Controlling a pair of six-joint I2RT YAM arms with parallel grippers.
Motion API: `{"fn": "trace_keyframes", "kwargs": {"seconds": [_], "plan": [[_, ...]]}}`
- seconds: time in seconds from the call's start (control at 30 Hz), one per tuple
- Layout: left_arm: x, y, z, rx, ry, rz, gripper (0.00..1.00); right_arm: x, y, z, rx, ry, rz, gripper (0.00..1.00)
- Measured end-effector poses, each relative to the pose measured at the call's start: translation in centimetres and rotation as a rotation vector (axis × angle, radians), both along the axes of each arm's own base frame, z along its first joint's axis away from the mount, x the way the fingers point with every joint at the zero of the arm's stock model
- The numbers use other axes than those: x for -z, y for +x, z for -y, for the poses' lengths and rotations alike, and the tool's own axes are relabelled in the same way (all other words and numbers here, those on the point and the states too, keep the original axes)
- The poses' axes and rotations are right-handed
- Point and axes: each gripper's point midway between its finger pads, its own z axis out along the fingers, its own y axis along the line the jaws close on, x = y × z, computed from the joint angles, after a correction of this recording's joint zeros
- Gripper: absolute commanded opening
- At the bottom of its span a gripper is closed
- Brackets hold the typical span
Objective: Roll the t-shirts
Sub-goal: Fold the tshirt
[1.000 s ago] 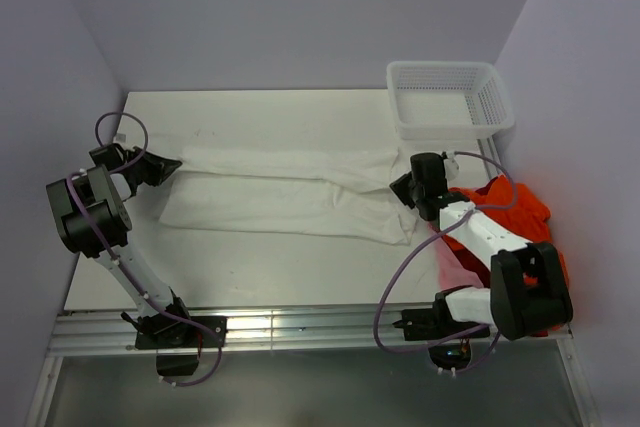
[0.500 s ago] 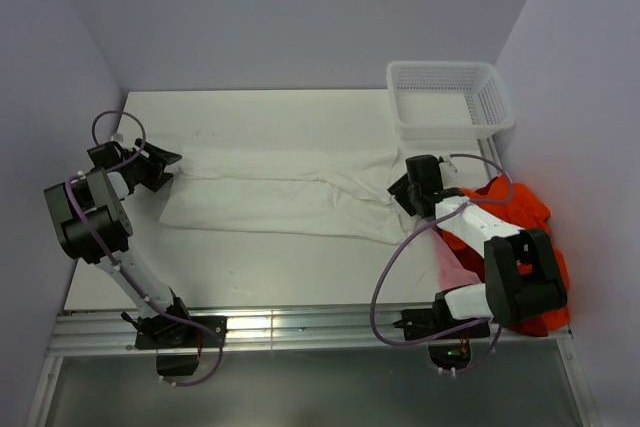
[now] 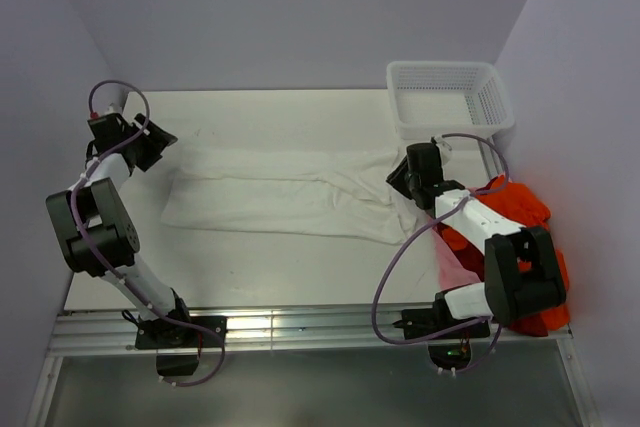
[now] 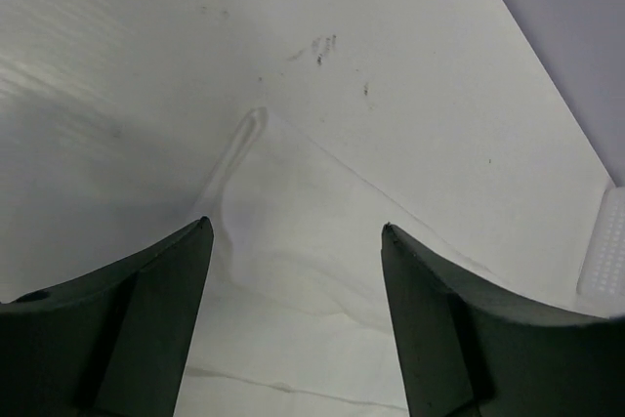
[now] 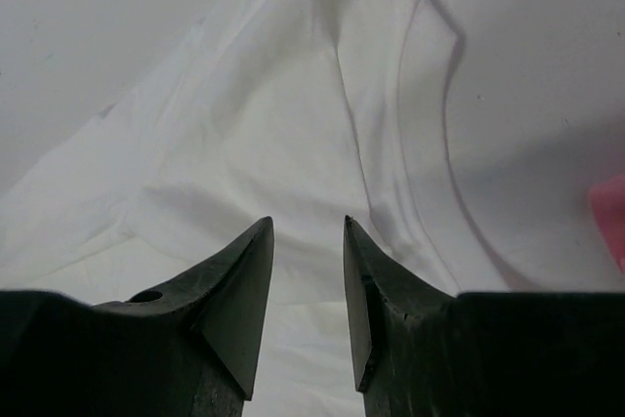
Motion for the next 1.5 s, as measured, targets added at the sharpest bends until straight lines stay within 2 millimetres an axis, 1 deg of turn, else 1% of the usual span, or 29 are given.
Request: {"fn": "trace_keyframes", "kwargs": {"seconds": [0.07, 0.17, 0.23, 0.37, 0.4, 0.5, 0.57, 0.6, 0.63, 0.67, 0.7, 0.77, 0.9, 1.03, 1.13, 1.23, 1.27, 1.4, 1.43, 1.5], "plan": [[-0.1, 0.5, 0.9, 0.025, 0.014, -0.005, 0.75, 0.0, 0.3, 0.0, -0.014, -0.014, 0.004, 0.41], [1.1, 1.1, 2.0, 0.057, 0.023, -0.040, 0.75, 0.5, 0.5, -0.1, -0.031, -0.031, -0.002, 0.41], [2.8, 1.2, 2.3, 0.064, 0.025, -0.084, 0.75, 0.6, 0.5, -0.2, -0.043, -0.037, -0.001, 0.41], [6.6, 0.4, 2.4, 0.069, 0.018, -0.199, 0.73, 0.4, 0.7, -0.4, -0.065, -0.038, 0.020, 0.40], [7.2, 0.3, 2.4, 0.069, 0.019, -0.215, 0.72, 0.3, 0.8, -0.5, -0.070, -0.039, 0.026, 0.40], [7.0, 0.9, 1.9, 0.071, 0.037, -0.216, 0.67, 0.4, 0.8, -0.6, -0.089, -0.050, 0.036, 0.40], [7.3, 1.2, 1.7, 0.072, 0.047, -0.221, 0.57, 0.6, 0.7, -0.6, -0.100, -0.058, 0.039, 0.40], [7.6, 1.2, 1.7, 0.072, 0.053, -0.231, 0.47, 0.6, 0.7, -0.7, -0.106, -0.062, 0.044, 0.40], [7.9, 1.1, 1.7, 0.074, 0.058, -0.239, 0.24, 0.7, 0.7, -0.9, -0.115, -0.066, 0.049, 0.40], [8.0, 1.2, 1.7, 0.068, 0.066, -0.247, 0.11, 0.8, 0.6, -1.1, -0.125, -0.070, 0.050, 0.40], [8.2, 1.2, 1.6, 0.069, 0.076, -0.256, 0.00, 0.8, 0.5, -1.3, -0.134, -0.074, 0.053, 0.40], [8.7, 1.1, 1.7, 0.077, 0.089, -0.276, 0.00, 1.0, 0.2, -2.0, -0.165, -0.085, 0.062, 0.39], [8.7, 1.2, 1.6, 0.075, 0.097, -0.293, 0.00, 1.2, -0.9, -3.6, -0.238, -0.105, 0.088, 0.41], [8.7, 1.1, 1.4, 0.068, 0.101, -0.299, 0.00, 0.8, -1.8, -5.1, -0.304, -0.133, 0.130, 0.42], [8.7, 1.1, 0.9, 0.056, 0.096, -0.299, 0.00, 0.5, -1.9, -6.1, -0.338, -0.141, 0.153, 0.44], [8.7, 0.8, 0.0, 0.030, 0.084, -0.304, 0.00, 0.4, -1.7, -6.4, -0.346, -0.140, 0.162, 0.48], [8.7, 0.7, -0.4, 0.020, 0.081, -0.305, 0.00, 0.5, -1.7, -6.4, -0.348, -0.140, 0.160, 0.53], [8.7, 0.5, -1.4, -0.005, 0.077, -0.309, 0.00, 1.5, -1.8, -6.7, -0.355, -0.141, 0.136, 0.59], [8.7, 0.5, -1.5, -0.010, 0.077, -0.310, 0.00, 1.7, -1.9, -6.7, -0.357, -0.141, 0.130, 0.65], [8.7, 0.4, -1.7, -0.015, 0.079, -0.313, 0.00, 1.7, -1.9, -6.9, -0.361, -0.133, 0.133, 0.66]]}}
